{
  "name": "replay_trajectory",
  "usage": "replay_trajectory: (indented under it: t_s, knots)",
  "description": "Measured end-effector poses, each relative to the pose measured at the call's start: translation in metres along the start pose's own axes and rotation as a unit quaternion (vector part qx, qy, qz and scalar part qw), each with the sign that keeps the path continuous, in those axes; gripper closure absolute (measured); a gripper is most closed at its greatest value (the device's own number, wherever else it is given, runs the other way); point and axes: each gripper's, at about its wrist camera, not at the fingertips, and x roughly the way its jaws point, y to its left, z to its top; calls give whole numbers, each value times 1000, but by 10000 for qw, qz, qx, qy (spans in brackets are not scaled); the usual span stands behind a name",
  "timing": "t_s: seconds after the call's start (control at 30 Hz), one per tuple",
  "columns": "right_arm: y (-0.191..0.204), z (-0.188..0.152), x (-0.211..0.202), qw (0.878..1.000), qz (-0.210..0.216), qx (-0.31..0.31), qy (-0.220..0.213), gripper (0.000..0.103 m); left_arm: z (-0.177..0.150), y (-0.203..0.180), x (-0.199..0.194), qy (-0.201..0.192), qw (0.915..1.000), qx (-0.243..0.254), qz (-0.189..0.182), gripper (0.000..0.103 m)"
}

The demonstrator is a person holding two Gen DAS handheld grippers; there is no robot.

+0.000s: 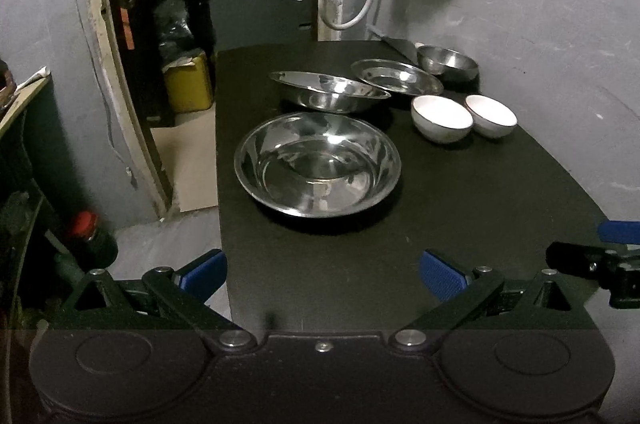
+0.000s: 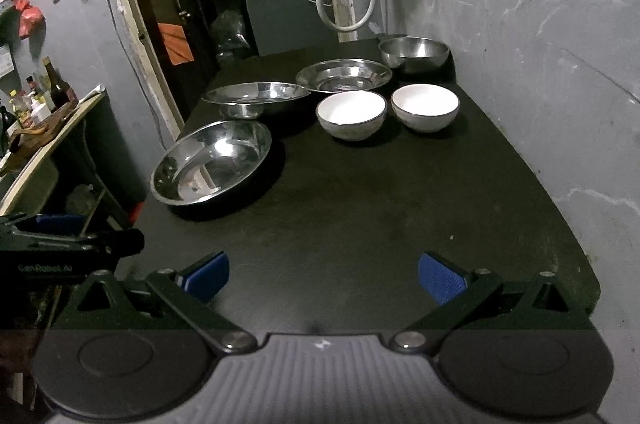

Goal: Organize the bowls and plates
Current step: 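Move the right gripper to the large steel plate and grasp its rim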

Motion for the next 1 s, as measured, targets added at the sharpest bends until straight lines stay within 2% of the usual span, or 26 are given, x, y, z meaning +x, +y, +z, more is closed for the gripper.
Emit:
replay_trajectory:
  t_s: [0.13, 0.33, 0.73, 1.0]
  knots:
    - [-6, 20, 11, 9999, -71, 47, 122, 0, 17, -2, 5, 50, 10000, -51, 53, 1]
    - [-12, 59, 36, 9981, -87, 324, 526, 0, 51, 0, 15, -42, 9995, -241, 190, 1]
    - [-14, 103, 77, 9978, 204, 287, 569, 0, 112, 4, 51, 40, 9969, -348, 707, 1]
    - [-10, 118, 95, 9971, 260, 377, 609, 0, 135, 19, 69, 99, 9947, -424, 933, 1]
